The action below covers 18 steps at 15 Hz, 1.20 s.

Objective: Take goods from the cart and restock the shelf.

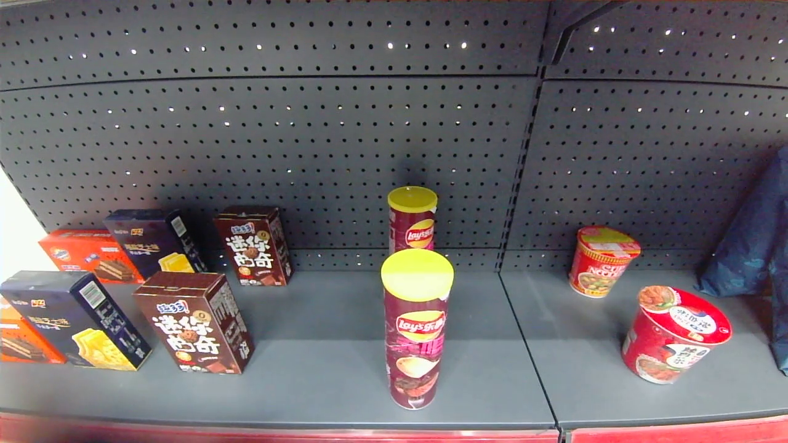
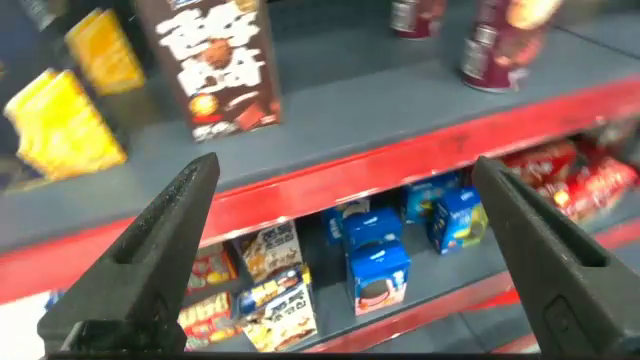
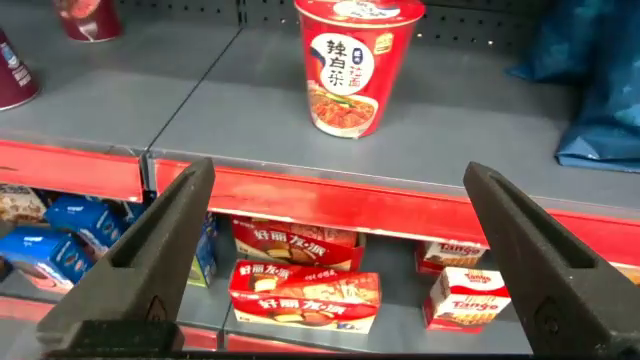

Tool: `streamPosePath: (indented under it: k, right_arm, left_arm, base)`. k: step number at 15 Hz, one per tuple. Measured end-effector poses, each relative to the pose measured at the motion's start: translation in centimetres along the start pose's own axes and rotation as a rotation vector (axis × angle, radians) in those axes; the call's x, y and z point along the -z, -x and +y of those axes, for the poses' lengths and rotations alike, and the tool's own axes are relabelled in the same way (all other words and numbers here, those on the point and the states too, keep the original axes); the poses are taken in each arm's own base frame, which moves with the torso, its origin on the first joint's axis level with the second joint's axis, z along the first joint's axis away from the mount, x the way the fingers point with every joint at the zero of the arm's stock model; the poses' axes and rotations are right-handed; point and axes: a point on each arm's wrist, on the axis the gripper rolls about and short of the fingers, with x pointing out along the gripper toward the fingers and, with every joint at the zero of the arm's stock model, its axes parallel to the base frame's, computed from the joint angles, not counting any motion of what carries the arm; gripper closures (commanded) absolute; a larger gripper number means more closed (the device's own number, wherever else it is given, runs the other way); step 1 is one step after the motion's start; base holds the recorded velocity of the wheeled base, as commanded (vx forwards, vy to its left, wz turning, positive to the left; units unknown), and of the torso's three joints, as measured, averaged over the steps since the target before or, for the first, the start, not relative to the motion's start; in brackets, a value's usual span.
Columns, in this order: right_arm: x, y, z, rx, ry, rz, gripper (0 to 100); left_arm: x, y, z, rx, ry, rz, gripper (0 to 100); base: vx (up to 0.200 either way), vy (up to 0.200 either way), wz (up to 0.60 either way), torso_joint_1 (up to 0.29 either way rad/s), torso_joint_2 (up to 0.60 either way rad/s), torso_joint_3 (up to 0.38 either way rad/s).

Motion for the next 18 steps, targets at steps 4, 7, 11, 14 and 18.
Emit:
streamPosePath:
  k: [4,7,11,14,18]
  right_arm:
    - [0.01,0.0,0.06,-0.026,-0.002,-0.005,0]
    - [0.04,0.01,-0.07,0.033,0.026,0.0,0]
    - [0.08,0.02,-0.24,0.11,0.031,0.011,0]
    - [0.05,0.01,-0.1,0.046,0.03,0.005,0]
    - [0.02,0.0,-0.09,0.039,0.029,0.0,0]
  left_arm:
    - [0.05,-0.02,-0.01,0.004,0.021,0.001,0]
    - [0.08,0.01,0.37,-0.168,-0.009,0.015,0]
    - [0.11,-0.01,0.66,-0.292,-0.015,0.01,0]
    - [0.17,-0.04,0.66,-0.29,-0.017,0.013,0]
    - [0.15,-0.06,0.57,-0.244,-0.013,0.006,0]
  base:
    - [0.0,0.0,0.0,0.0,0.0,0.0]
    - [0.0,0.0,0.0,0.0,0.0,0.0]
    - [0.0,0.0,0.0,0.0,0.0,0.0]
    - [0.0,0.0,0.0,0.0,0.0,0.0]
    - [0.0,0.0,0.0,0.0,0.0,0.0]
